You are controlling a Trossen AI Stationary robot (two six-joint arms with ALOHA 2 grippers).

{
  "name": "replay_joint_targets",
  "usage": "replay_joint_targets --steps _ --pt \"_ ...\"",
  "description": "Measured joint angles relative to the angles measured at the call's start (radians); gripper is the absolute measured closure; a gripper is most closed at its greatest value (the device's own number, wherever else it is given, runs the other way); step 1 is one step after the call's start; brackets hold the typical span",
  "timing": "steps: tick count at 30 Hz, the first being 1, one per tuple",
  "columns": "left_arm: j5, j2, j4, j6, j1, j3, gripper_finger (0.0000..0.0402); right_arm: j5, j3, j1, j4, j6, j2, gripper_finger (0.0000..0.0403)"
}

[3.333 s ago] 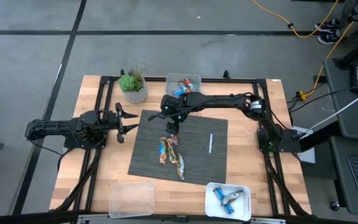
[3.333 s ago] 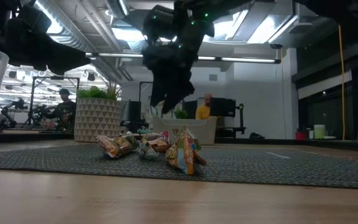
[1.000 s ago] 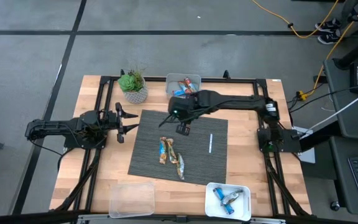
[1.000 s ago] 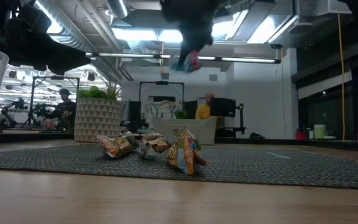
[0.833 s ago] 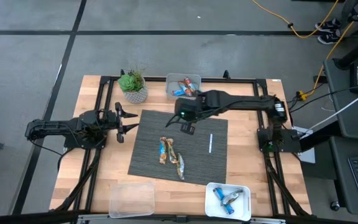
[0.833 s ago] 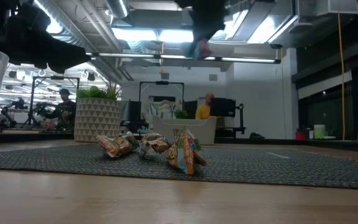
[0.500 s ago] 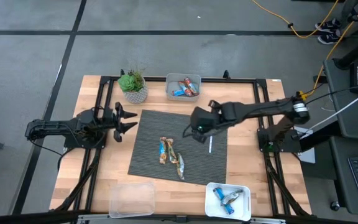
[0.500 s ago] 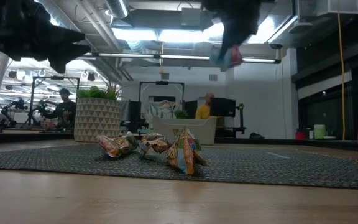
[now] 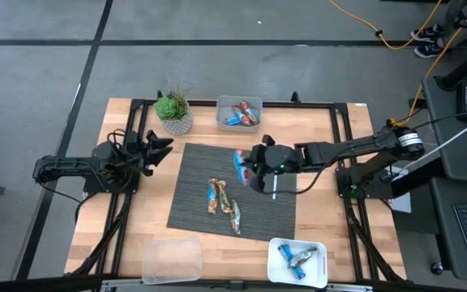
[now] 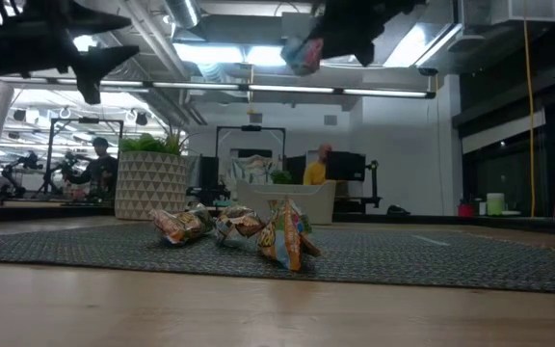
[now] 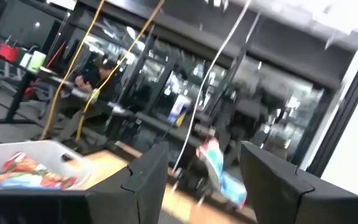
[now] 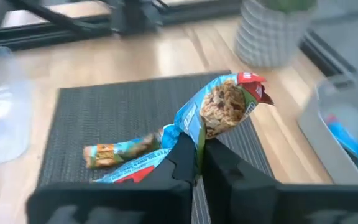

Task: Pick and place Granola Bars by type
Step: Put the red granola bar into the gray bin

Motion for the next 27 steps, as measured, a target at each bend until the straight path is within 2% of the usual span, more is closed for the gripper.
replay_joint_targets --steps 5,9,14,19,23,27 --pt "0.001 0.035 0.019 -0.055 0.0 0.039 0.0221 -0.095 -0.01 0.0 0.062 -0.116 -0.002 0.0366" --pt "0.029 0.129 0.017 -0.049 0.0 0.116 0.0228 -0.133 -0.01 0.0 0.07 -0.182 -0.002 0.0383" --pt "0.093 0.336 0.016 -0.018 0.0 0.267 0.0233 -0.168 -0.01 -0.005 0.127 -0.268 -0.014 0.0386" --pt "0.213 0.578 0.018 0.012 0.0 0.43 0.0233 -0.199 -0.01 -0.021 0.185 -0.313 -0.039 0.0364" --pt "0.293 0.753 0.02 0.073 -0.001 0.53 0.0233 -0.214 -0.01 -0.026 0.24 -0.363 -0.055 0.0377" --pt "0.301 0.898 0.023 0.053 0.0 0.619 0.0233 -0.227 -0.01 -0.026 0.303 -0.398 -0.06 0.0388"
